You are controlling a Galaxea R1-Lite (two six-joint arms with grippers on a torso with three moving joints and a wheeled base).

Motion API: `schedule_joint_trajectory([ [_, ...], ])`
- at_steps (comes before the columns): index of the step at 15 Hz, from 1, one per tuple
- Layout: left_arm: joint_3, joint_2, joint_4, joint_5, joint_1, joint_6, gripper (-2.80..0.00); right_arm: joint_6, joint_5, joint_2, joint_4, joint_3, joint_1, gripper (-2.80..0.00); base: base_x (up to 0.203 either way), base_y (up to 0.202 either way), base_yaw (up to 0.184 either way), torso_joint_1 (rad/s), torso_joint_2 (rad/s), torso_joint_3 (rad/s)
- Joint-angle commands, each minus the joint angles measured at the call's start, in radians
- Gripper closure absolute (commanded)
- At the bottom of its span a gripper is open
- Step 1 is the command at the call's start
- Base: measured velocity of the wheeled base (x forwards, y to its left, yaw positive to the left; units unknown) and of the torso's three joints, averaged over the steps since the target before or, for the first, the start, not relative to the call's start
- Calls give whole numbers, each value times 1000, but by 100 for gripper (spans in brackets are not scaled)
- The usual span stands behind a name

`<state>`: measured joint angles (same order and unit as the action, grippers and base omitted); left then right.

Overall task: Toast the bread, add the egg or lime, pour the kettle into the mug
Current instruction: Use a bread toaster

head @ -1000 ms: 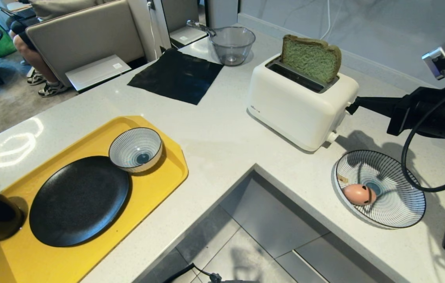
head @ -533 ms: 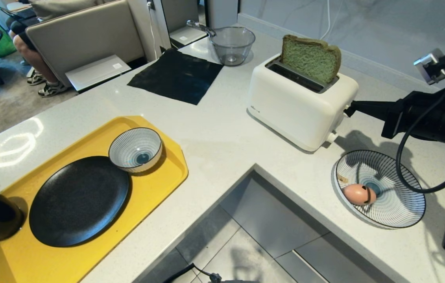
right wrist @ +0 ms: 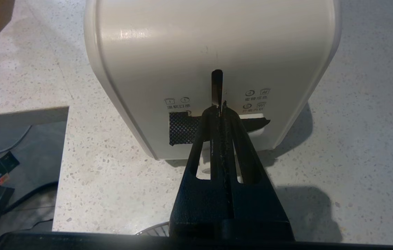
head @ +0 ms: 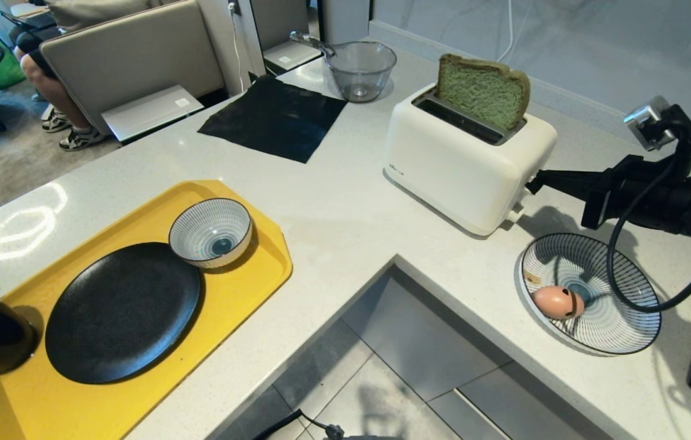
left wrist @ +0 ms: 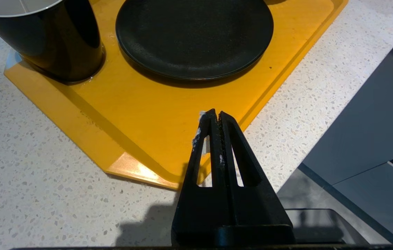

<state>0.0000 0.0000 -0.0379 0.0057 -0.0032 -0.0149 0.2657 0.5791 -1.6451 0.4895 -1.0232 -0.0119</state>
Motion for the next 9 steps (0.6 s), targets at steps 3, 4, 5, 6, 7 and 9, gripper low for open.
schedule_joint_trajectory([
  [3,14,0,0,0,0,0,0,22,4,-33,0,2,0,0,0,0,0,0,0,0],
  [4,14,0,0,0,0,0,0,28,4,-36,0,2,0,0,0,0,0,0,0,0],
  [5,14,0,0,0,0,0,0,30,4,-42,0,0,0,0,0,0,0,0,0,0],
  [6,14,0,0,0,0,0,0,32,4,-46,0,-2,-2,0,0,0,0,0,0,0],
  [7,14,0,0,0,0,0,0,33,4,-47,0,-1,0,0,0,0,0,0,0,0],
  [9,14,0,0,0,0,0,0,35,2,-53,0,-2,0,0,0,0,0,0,0,0],
])
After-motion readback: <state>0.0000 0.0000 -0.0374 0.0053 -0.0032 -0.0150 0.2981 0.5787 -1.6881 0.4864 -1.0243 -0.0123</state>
